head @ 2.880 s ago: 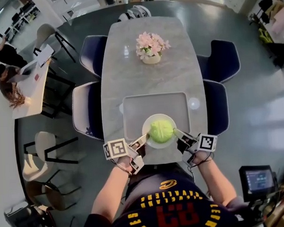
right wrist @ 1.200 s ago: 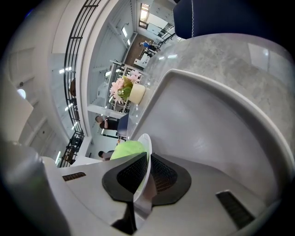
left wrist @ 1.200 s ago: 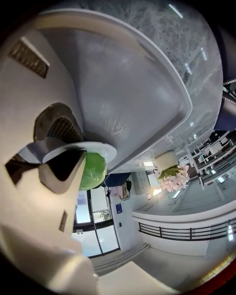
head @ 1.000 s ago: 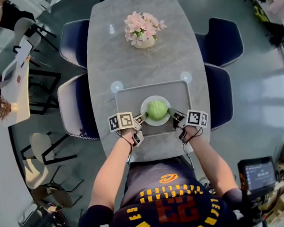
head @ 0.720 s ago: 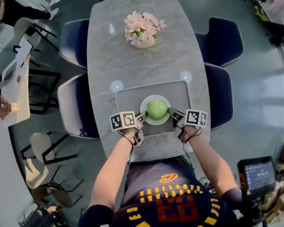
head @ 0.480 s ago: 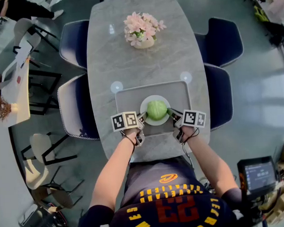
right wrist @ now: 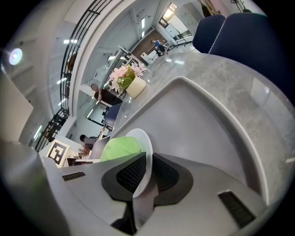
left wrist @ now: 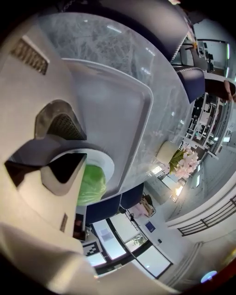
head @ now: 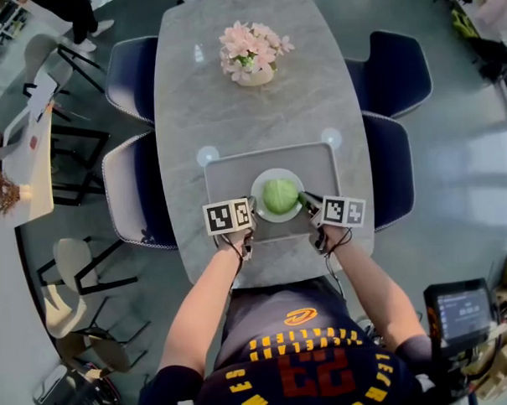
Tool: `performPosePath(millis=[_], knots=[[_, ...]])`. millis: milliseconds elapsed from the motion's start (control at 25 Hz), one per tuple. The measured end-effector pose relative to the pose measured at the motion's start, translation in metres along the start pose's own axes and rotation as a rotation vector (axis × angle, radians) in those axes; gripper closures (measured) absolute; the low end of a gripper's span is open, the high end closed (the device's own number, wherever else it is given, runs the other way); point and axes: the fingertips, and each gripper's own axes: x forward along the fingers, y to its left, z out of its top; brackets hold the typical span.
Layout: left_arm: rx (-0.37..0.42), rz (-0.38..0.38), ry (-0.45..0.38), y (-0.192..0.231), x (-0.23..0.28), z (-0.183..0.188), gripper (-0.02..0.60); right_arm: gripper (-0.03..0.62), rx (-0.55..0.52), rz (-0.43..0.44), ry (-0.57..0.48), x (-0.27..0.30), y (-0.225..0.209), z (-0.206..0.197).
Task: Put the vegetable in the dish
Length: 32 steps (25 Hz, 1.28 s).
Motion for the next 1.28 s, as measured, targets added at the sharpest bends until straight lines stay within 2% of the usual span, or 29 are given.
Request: performPosePath(millis=[120, 280, 400, 480, 640, 720, 880, 1000, 1080, 1280], knots=[[-0.028, -0.013, -0.007, 0.003, -0.004, -0.002, 0.505, 0.56, -0.061, -0.036, 0.011, -0.002, 0.0, -0.003], [-0.027, -0.023, -0.006, 0.001, -0.007, -0.008, 0.505, 0.543, -0.156, -0.104, -0.014, -0.009, 0.001, 0.005], [-0.026, -0.026, -0.009, 0.001, -0.01, -0.012, 0.505, 0.543, -0.158, -0.11, -0.05, -0.015, 0.002, 0.015], [-0.027, -0.029, -0.025, 0.001, -0.013, -0.011, 0.505, 0.543, -0.141, -0.089, -0.071, -0.019, 0.005, 0.019], [-0.036, -0.068, -0.076, -0.007, -0.023, -0.006, 0.505, 0.543, -0.109, 0.048, -0.11, -0.024, 0.028, 0.019], [-0.023, -0.088, -0.09, -0.013, -0.029, -0.007, 0.505, 0.543, -0.13, 0.08, -0.112, -0.028, 0.038, 0.014], [0.044, -0.173, -0.14, -0.037, -0.048, -0.011, 0.505, 0.543, -0.192, 0.086, -0.116, -0.041, 0.049, 0.007], [0.12, -0.236, -0.181, -0.059, -0.07, -0.017, 0.509, 0.543, -0.22, 0.124, -0.131, -0.054, 0.064, 0.003], [0.178, -0.263, -0.207, -0.072, -0.084, -0.02, 0.581, 0.543, -0.242, 0.15, -0.135, -0.062, 0.075, 0.0], [0.31, -0.292, -0.245, -0.091, -0.111, -0.036, 0.581, 0.545, -0.28, 0.206, -0.134, -0.076, 0.101, -0.024]])
